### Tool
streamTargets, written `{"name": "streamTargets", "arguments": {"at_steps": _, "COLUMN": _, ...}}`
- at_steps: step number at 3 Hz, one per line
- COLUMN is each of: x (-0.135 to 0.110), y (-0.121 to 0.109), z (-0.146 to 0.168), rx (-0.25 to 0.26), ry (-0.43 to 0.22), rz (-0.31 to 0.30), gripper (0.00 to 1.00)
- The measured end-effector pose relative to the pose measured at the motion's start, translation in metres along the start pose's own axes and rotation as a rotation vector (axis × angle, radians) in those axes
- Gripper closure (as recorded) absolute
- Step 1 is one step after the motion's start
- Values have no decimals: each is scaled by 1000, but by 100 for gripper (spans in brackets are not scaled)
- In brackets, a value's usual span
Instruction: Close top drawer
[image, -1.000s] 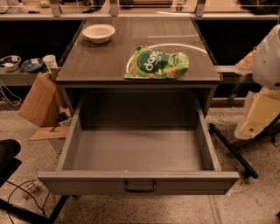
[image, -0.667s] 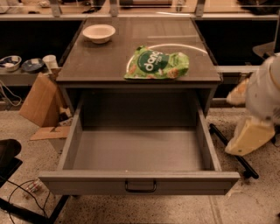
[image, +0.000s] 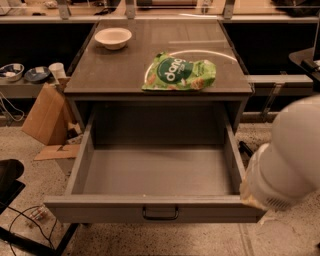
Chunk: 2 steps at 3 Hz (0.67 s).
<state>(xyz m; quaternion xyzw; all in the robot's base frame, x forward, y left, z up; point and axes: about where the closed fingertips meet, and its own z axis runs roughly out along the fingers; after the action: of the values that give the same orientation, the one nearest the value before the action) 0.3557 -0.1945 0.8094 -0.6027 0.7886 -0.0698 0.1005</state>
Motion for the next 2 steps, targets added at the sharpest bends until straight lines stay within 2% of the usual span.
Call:
{"name": "streamTargets", "arguments": {"at_steps": 1, "x": 13, "y": 48, "z": 71, "rx": -79, "ry": 68, "rz": 33, "gripper": 99}}
{"name": "streamTargets", "arguments": {"at_steps": 2, "x": 30, "y": 92, "z": 135, "rx": -150, "ry": 47, "rz": 84, "gripper": 100}}
